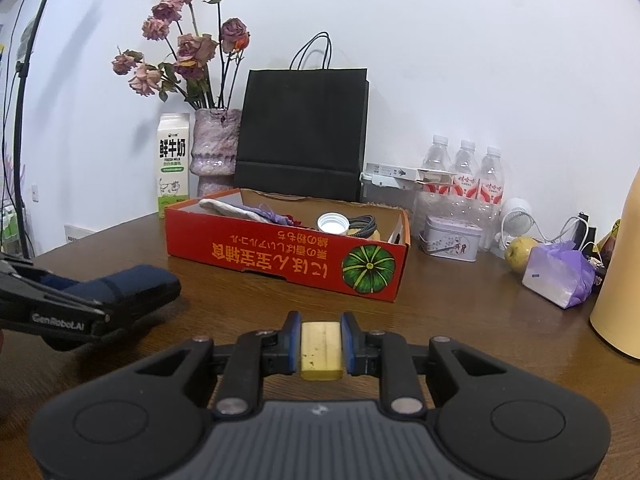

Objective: Organize objects
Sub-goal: 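Lift and carry the navy case and wooden block over the red box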

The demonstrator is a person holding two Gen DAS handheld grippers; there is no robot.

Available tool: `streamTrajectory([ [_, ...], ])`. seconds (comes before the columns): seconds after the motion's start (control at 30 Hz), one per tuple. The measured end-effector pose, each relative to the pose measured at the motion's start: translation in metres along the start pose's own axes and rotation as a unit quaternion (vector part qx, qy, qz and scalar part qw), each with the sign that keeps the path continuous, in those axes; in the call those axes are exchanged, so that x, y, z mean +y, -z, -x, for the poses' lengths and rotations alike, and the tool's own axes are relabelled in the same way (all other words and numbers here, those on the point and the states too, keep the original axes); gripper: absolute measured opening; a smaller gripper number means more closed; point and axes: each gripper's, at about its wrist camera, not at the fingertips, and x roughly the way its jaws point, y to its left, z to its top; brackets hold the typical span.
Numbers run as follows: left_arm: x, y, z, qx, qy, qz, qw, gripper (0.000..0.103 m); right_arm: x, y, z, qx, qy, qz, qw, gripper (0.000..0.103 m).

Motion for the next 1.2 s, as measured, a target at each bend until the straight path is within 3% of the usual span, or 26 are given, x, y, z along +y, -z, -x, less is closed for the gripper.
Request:
streamTrajectory([
  [0.13, -0.01, -0.006, 0.017, -0.036, -0.006, 0.011, 0.9993, 0.062, 0.0, 0.0, 0.001, -0.005, -0.004, -0.003, 1.0, 0.02],
  [0.47, -0.028, -0.038, 0.028, -0.084, -0.021, 0.024, 0.9959, 0.062, 0.003, -0.021, -0.002, -0.028, -0.014, -0.021, 0.999, 0.02],
  [1.2, -0.022, -0.123, -0.026, -0.144, -0.023, 0.064, 0.9873, 0.062, 0.008, -0.089, -0.089, -0.081, -0.02, -0.026, 0.996, 0.02],
])
